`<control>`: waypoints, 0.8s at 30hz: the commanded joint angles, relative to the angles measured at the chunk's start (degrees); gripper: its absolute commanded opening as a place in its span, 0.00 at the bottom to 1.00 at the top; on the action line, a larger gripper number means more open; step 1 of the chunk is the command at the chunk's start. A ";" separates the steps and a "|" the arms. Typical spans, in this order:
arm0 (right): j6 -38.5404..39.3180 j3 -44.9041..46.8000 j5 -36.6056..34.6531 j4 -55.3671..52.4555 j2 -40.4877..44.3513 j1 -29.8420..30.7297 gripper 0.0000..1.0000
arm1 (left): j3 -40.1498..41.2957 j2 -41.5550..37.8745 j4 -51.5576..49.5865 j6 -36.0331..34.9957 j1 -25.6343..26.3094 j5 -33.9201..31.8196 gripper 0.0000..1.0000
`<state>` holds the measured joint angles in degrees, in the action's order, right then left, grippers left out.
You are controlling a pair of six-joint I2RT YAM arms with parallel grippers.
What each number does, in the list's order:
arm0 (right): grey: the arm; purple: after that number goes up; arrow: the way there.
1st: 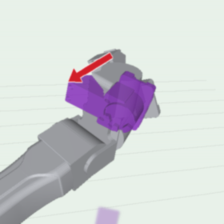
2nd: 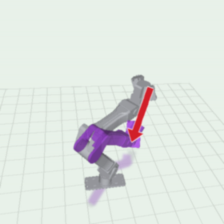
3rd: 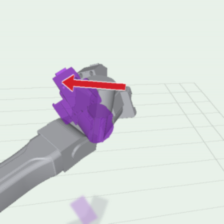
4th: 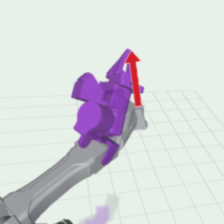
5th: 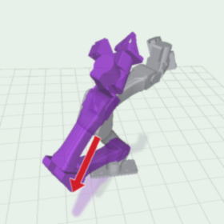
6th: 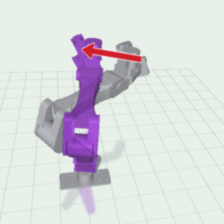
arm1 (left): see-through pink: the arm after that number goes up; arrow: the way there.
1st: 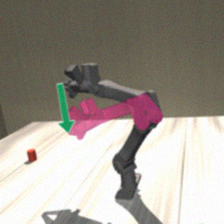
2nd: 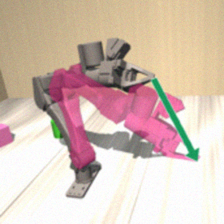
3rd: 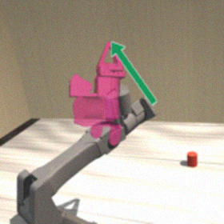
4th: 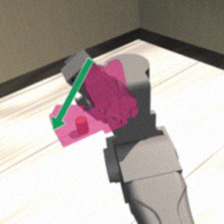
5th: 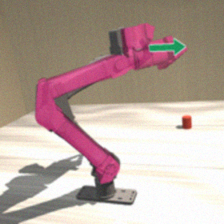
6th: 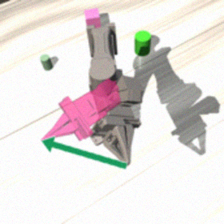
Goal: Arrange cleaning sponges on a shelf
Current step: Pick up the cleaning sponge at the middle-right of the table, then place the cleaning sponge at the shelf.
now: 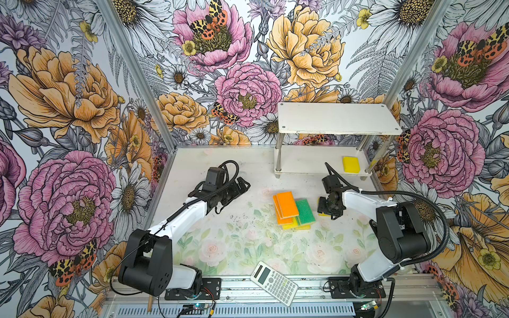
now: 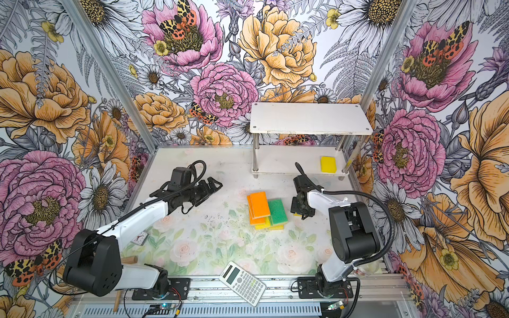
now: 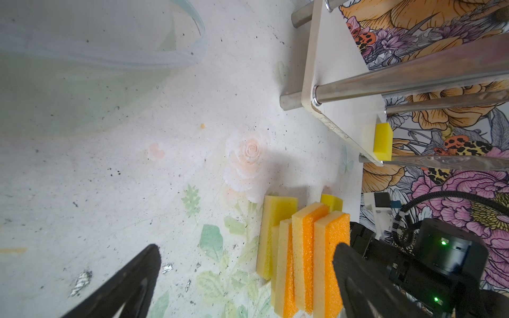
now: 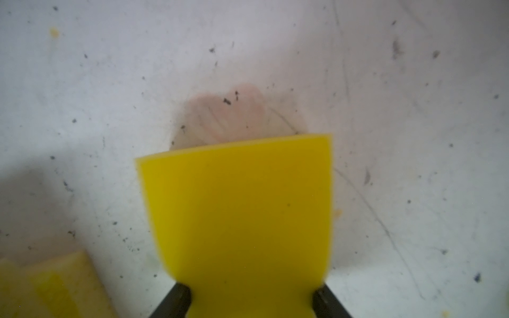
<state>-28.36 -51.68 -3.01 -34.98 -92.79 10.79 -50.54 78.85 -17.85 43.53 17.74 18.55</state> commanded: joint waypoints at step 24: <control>15.34 -20.16 -2.65 5.10 0.40 -9.44 0.51 | 0.19 -0.76 0.95 -1.16 -0.55 0.92 0.99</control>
<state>-16.05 -69.41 -4.69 -32.80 -89.86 2.22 -50.54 78.85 -17.80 43.48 17.69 18.55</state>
